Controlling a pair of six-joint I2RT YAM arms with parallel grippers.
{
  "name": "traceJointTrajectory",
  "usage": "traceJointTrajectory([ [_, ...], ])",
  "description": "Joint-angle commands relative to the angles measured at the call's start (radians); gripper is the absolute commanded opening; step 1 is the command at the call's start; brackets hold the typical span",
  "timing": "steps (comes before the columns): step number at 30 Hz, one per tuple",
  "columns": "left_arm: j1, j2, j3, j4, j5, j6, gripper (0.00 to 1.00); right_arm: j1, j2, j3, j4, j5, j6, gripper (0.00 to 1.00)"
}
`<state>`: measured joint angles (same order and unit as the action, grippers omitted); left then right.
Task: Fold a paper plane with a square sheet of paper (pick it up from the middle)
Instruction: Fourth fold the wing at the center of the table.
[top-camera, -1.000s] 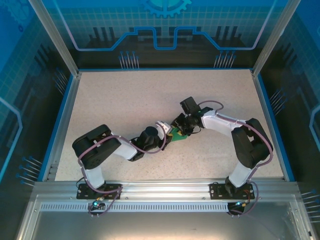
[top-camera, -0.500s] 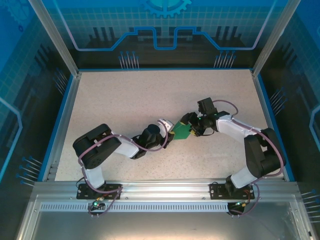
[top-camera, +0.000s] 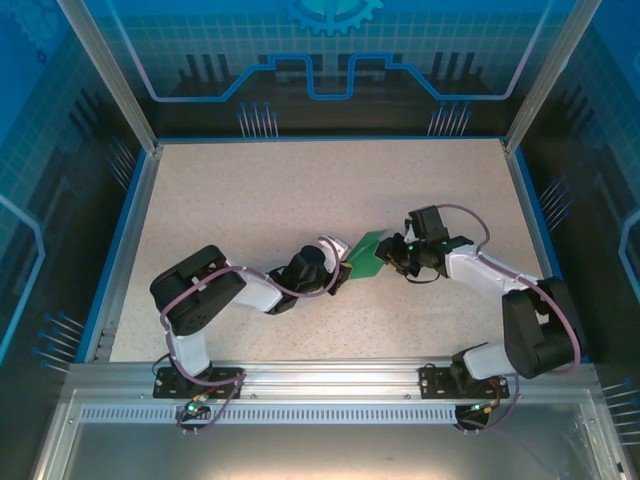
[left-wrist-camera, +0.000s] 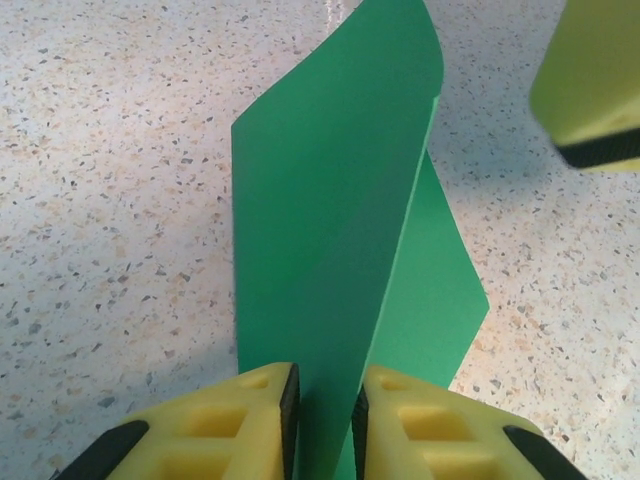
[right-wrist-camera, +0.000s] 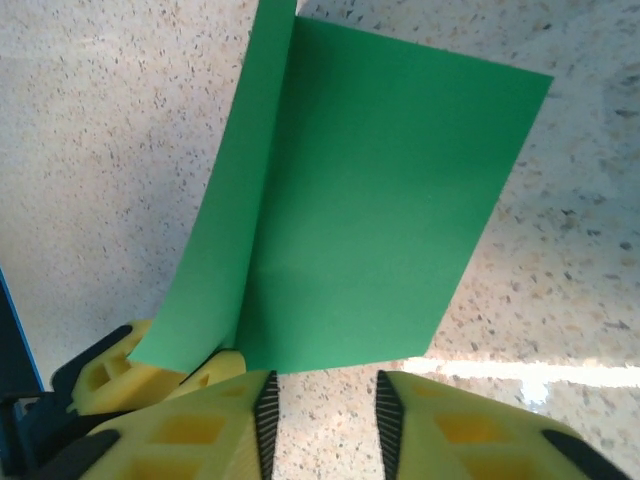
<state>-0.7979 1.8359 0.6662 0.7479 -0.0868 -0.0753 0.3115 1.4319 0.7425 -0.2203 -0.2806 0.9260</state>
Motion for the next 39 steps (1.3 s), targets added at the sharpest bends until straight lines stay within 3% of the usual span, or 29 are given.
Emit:
traceJointTrajectory([
  [1, -0.008, 0.017, 0.037, -0.029, 0.042, -0.023, 0.29, -0.014, 0.06, 0.015, 0.049, -0.052, -0.029, 0.3],
  [13, -0.008, 0.043, 0.12, -0.12, 0.025, -0.066, 0.34, -0.014, 0.194, 0.044, 0.059, -0.099, -0.049, 0.26],
  [18, -0.007, 0.054, 0.177, -0.212, 0.029, -0.117, 0.25, -0.018, 0.214, 0.042, 0.05, -0.098, -0.052, 0.26],
  [25, -0.006, 0.06, 0.222, -0.325, 0.085, -0.234, 0.21, -0.036, 0.227, 0.023, 0.064, -0.109, -0.049, 0.26],
  [39, 0.052, 0.086, 0.259, -0.369, 0.241, -0.441, 0.2, -0.094, 0.166, -0.029, 0.189, -0.215, -0.111, 0.27],
])
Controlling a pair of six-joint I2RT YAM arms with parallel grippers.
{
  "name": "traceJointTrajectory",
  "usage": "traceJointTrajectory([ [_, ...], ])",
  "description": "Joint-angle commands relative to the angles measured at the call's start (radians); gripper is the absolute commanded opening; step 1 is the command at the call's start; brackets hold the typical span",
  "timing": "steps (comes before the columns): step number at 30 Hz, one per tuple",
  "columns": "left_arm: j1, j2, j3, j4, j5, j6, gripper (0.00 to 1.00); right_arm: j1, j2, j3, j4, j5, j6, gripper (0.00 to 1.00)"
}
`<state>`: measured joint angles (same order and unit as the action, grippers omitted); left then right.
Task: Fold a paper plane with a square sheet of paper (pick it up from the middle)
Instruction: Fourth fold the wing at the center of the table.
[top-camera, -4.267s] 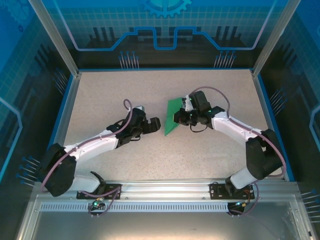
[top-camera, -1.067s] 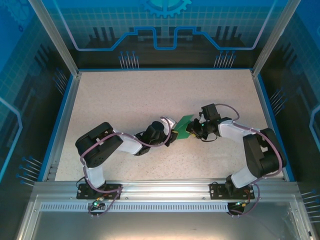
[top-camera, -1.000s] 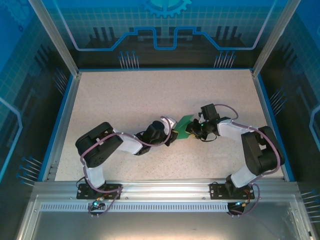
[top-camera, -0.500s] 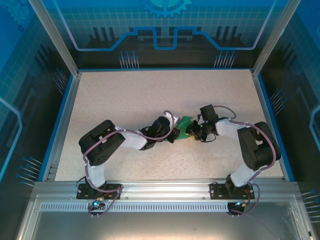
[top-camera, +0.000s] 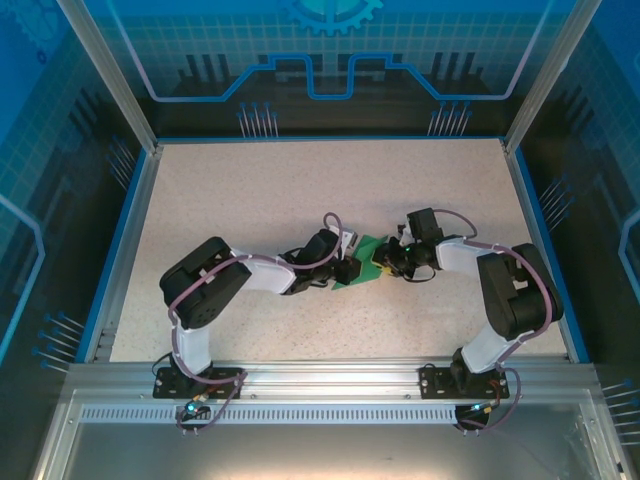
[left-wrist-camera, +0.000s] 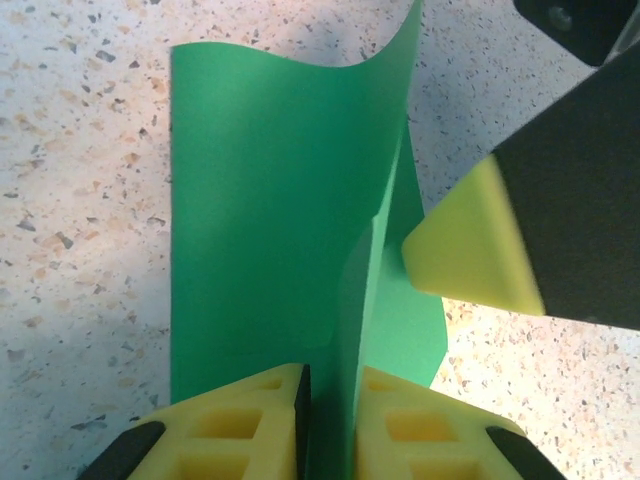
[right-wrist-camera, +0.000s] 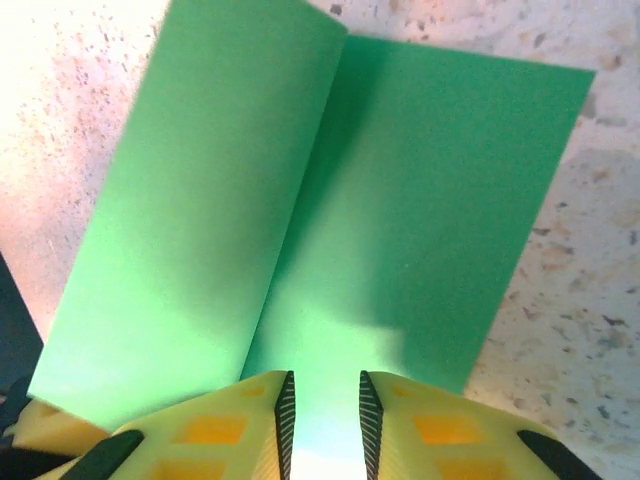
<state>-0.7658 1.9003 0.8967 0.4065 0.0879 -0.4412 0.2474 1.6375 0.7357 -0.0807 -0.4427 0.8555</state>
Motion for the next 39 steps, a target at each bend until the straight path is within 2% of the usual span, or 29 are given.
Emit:
traceJointTrajectory([
  [1, 0.027, 0.024, 0.031, -0.031, 0.081, -0.093, 0.2, -0.031, -0.049, -0.023, 0.054, -0.055, -0.054, 0.28],
  [8, 0.043, 0.051, 0.085, -0.093, 0.172, -0.183, 0.22, -0.03, -0.03, -0.009, 0.075, -0.086, -0.075, 0.36],
  [22, 0.052, 0.066, 0.097, -0.124, 0.159, -0.22, 0.22, 0.0, 0.061, 0.066, 0.058, -0.089, -0.062, 0.53],
  [35, 0.053, 0.062, 0.094, -0.117, 0.147, -0.232, 0.23, 0.032, 0.127, 0.127, -0.012, -0.03, -0.062, 0.53],
  [39, 0.053, 0.032, 0.085, -0.122, 0.136, -0.237, 0.3, 0.033, 0.141, 0.126, -0.028, 0.004, -0.06, 0.51],
])
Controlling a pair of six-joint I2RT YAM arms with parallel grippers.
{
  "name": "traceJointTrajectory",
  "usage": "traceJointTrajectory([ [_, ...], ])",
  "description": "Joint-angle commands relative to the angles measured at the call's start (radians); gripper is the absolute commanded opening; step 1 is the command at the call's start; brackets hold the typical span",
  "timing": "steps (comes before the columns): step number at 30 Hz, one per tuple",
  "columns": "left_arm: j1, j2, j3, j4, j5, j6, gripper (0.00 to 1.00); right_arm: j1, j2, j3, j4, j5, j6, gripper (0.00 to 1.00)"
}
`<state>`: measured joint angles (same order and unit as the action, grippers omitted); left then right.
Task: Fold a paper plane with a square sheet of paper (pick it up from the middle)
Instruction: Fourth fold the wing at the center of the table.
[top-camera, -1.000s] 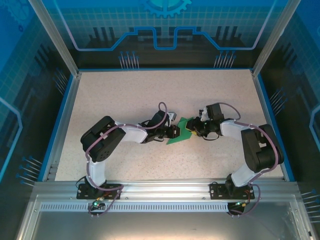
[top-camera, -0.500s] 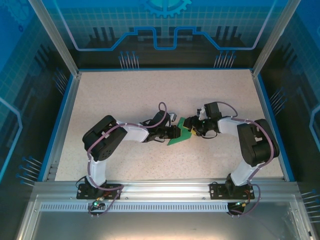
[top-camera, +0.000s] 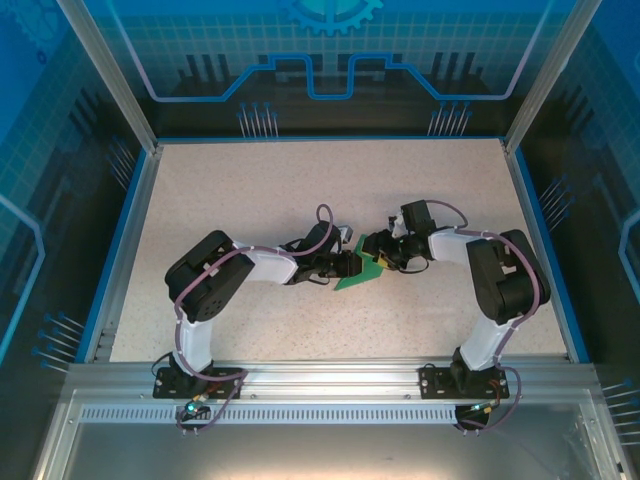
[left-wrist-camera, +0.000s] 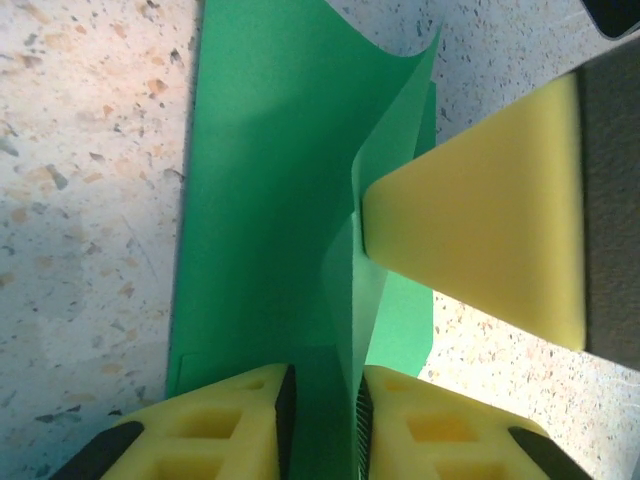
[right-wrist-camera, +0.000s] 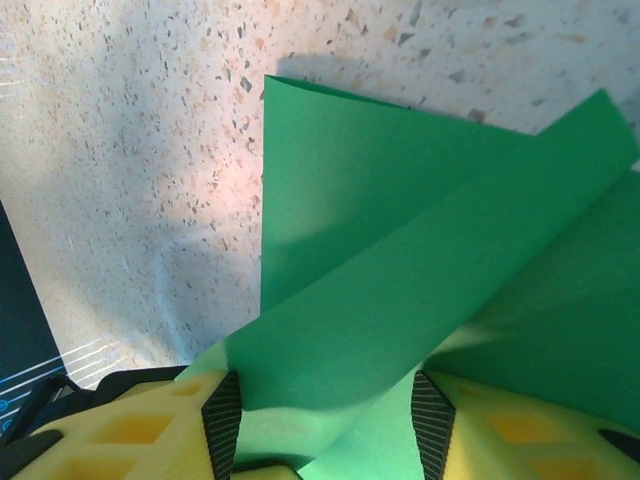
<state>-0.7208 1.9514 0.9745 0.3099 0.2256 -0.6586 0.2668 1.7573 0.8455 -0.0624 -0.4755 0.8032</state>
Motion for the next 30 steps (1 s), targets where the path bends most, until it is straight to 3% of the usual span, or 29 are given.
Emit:
traceJointTrajectory([
  [1, 0.009, -0.031, 0.004, -0.029, -0.006, -0.019, 0.33, 0.013, 0.025, 0.017, -0.053, 0.045, -0.007, 0.51],
  [8, 0.014, -0.161, -0.049, -0.101, -0.105, -0.033, 0.51, 0.013, 0.043, 0.02, -0.09, 0.106, 0.002, 0.5],
  [14, 0.011, -0.235, -0.113, -0.05, -0.137, -0.05, 0.56, 0.02, 0.05, 0.021, -0.11, 0.16, 0.033, 0.5],
  [22, -0.026, -0.214, -0.127, 0.088, -0.075, -0.021, 0.5, 0.04, 0.053, 0.028, -0.156, 0.227, 0.066, 0.49],
  [30, -0.026, -0.141, -0.078, 0.084, -0.002, -0.04, 0.37, 0.042, 0.069, 0.053, -0.183, 0.233, 0.078, 0.49],
])
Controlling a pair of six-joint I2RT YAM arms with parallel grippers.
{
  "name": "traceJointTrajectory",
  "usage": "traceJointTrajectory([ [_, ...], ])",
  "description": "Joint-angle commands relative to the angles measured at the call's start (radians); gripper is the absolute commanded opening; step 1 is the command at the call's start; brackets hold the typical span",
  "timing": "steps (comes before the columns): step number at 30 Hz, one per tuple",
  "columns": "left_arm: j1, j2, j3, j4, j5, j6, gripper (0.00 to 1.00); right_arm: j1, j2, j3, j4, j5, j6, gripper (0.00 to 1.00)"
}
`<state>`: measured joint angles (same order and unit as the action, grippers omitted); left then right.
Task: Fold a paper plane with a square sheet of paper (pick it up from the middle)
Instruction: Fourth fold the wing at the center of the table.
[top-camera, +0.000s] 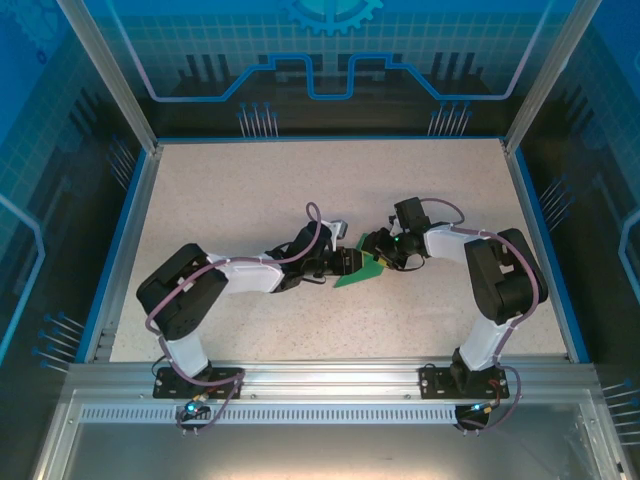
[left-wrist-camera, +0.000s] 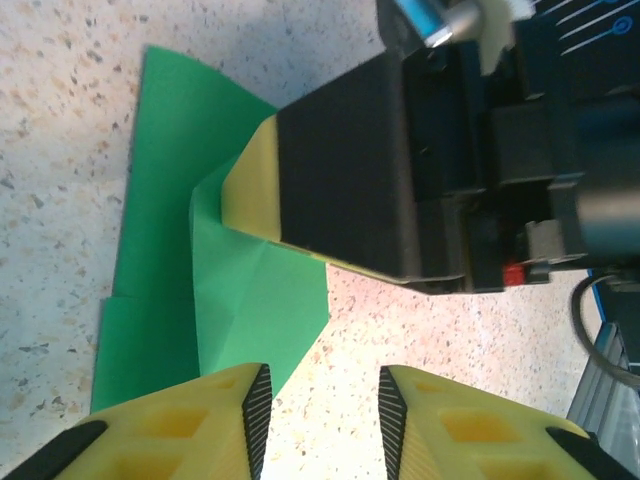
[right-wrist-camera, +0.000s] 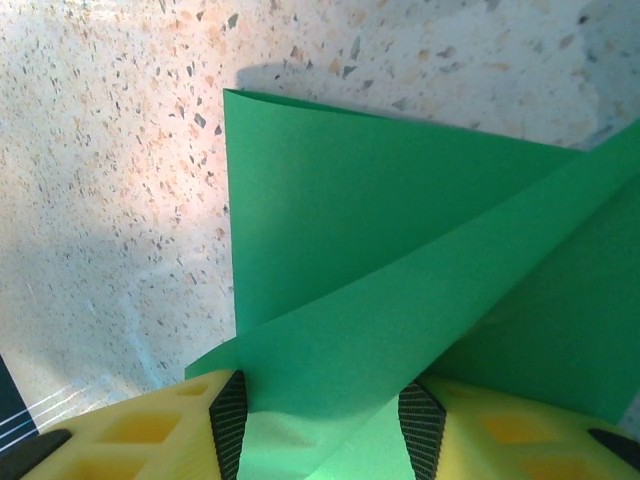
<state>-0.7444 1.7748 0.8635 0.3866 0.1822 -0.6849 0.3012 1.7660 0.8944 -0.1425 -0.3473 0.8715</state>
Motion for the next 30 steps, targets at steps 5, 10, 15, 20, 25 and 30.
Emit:
traceJointTrajectory([
  [5, -0.004, 0.076, 0.07, -0.053, 0.031, -0.013, 0.33, 0.009, 0.063, 0.017, -0.123, 0.115, 0.013, 0.49],
  [10, 0.0, 0.093, 0.092, -0.116, -0.044, -0.016, 0.26, 0.009, 0.066, 0.018, -0.134, 0.126, 0.013, 0.49],
  [15, 0.012, 0.111, 0.095, -0.139, -0.081, -0.038, 0.21, 0.008, 0.067, 0.023, -0.15, 0.142, 0.01, 0.48],
  [20, 0.016, 0.137, 0.1, -0.145, -0.079, -0.054, 0.18, 0.009, 0.068, 0.026, -0.158, 0.146, 0.008, 0.47],
  [25, 0.017, 0.147, 0.112, -0.166, -0.084, -0.059, 0.18, 0.008, 0.06, 0.035, -0.162, 0.142, 0.004, 0.48],
  [30, 0.016, 0.149, 0.117, -0.163, -0.078, -0.061, 0.17, 0.008, 0.058, 0.046, -0.167, 0.133, -0.022, 0.47],
])
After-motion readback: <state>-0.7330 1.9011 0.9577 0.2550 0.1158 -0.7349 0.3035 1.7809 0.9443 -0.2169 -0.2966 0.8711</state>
